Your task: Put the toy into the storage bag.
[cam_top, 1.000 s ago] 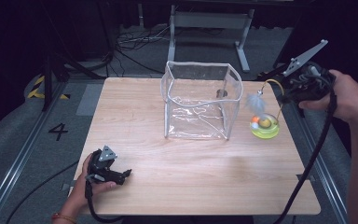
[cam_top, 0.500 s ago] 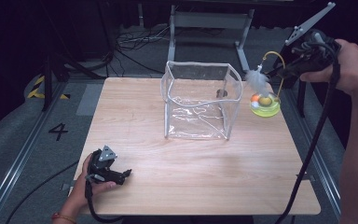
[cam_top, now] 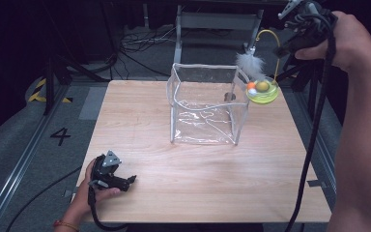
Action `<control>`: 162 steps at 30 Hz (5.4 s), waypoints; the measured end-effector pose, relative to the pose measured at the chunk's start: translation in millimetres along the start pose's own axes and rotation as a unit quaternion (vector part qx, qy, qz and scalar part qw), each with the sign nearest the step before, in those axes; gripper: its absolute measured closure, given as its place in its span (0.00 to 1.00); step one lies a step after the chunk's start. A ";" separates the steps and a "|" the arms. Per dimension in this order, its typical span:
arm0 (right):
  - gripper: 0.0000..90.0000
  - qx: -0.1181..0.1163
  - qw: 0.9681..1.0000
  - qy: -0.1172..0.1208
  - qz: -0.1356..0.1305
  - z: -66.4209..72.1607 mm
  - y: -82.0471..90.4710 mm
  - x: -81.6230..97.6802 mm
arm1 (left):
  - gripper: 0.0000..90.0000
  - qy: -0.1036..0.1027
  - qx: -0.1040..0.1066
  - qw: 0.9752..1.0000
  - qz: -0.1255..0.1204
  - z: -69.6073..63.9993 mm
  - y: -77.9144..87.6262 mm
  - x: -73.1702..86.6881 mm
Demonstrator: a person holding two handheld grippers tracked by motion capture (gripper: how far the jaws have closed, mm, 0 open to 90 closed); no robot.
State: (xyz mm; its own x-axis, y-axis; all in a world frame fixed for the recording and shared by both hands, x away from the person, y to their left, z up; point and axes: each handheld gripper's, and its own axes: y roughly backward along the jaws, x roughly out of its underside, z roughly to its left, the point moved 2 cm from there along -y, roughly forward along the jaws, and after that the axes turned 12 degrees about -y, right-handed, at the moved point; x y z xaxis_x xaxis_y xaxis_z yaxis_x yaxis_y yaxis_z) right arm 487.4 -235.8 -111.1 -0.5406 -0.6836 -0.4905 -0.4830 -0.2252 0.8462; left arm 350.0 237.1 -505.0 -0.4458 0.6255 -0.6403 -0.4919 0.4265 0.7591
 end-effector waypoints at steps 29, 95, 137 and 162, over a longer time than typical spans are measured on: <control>0.98 -0.038 0.999 0.027 0.011 20.8 -69.5 -55.6 | 0.00 0.001 0.000 1.000 -0.001 -0.1 -0.1 0.0; 0.98 -0.093 0.992 0.014 0.081 61.5 -173.9 28.2 | 0.01 0.001 -0.005 1.000 -0.002 -0.8 0.4 0.9; 0.30 -0.006 0.992 -0.069 -0.105 42.3 -113.7 104.0 | 0.01 0.000 -0.005 1.000 -0.003 -0.6 0.1 0.8; 0.23 0.019 0.996 -0.044 -0.079 77.4 -146.5 186.3 | 0.01 0.001 -0.005 1.000 -0.003 -0.8 0.2 0.9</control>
State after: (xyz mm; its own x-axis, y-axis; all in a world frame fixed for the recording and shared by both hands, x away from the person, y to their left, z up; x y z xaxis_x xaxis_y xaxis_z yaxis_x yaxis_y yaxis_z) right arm 404.1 -276.4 -342.6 -0.5126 -0.5778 -0.6351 -0.5922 -0.2977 0.7488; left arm 348.9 237.2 -505.5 -0.4451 0.6211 -0.6450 -0.5024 0.4231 0.7541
